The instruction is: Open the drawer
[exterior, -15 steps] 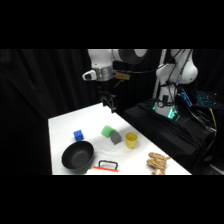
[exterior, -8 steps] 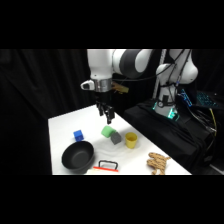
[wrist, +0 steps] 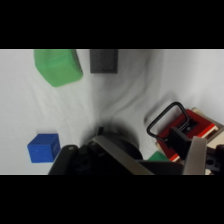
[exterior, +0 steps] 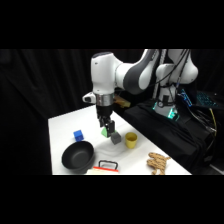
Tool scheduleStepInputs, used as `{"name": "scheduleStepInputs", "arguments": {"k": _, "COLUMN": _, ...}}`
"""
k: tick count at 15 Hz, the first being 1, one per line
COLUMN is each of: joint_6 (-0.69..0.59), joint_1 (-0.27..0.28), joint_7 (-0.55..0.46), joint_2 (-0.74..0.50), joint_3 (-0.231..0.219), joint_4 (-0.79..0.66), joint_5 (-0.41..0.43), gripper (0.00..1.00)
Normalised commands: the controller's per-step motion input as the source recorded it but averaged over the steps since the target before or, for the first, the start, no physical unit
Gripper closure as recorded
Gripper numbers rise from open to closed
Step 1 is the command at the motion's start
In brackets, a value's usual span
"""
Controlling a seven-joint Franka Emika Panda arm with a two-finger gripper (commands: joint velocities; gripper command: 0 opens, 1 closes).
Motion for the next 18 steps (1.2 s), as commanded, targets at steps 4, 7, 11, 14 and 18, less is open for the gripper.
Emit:
{"name": "scheduleStepInputs", "arguments": {"k": 4, "joint_6": 0.29, "joint_1": 0.049, "joint_7": 0.08, "joint_2": 0.19, "joint_3": 0.077, "joint_4": 0.07, "joint_5": 0.196, "gripper": 0.0}}
{"name": "scheduleStepInputs", "arguments": {"k": 7, "joint_6": 0.24, "joint_1": -0.014, "joint_7": -0.03, "joint_2": 0.19, "joint_3": 0.102, "joint_4": 0.12, "joint_5": 0.282, "gripper": 0.0}}
{"name": "scheduleStepInputs", "arguments": {"k": 11, "joint_6": 0.2, "joint_1": -0.092, "joint_7": -0.11, "joint_2": 0.2, "joint_3": 0.128, "joint_4": 0.18, "joint_5": 0.322, "gripper": 0.0}}
{"name": "scheduleStepInputs", "arguments": {"k": 14, "joint_6": 0.17, "joint_1": -0.142, "joint_7": -0.18, "joint_2": 0.19, "joint_3": 0.159, "joint_4": 0.18, "joint_5": 0.294, "gripper": 0.0}}
{"name": "scheduleStepInputs", "arguments": {"k": 18, "joint_6": 0.17, "joint_1": -0.105, "joint_7": -0.18, "joint_2": 0.2, "joint_3": 0.137, "joint_4": 0.16, "joint_5": 0.192, "gripper": 0.0}}
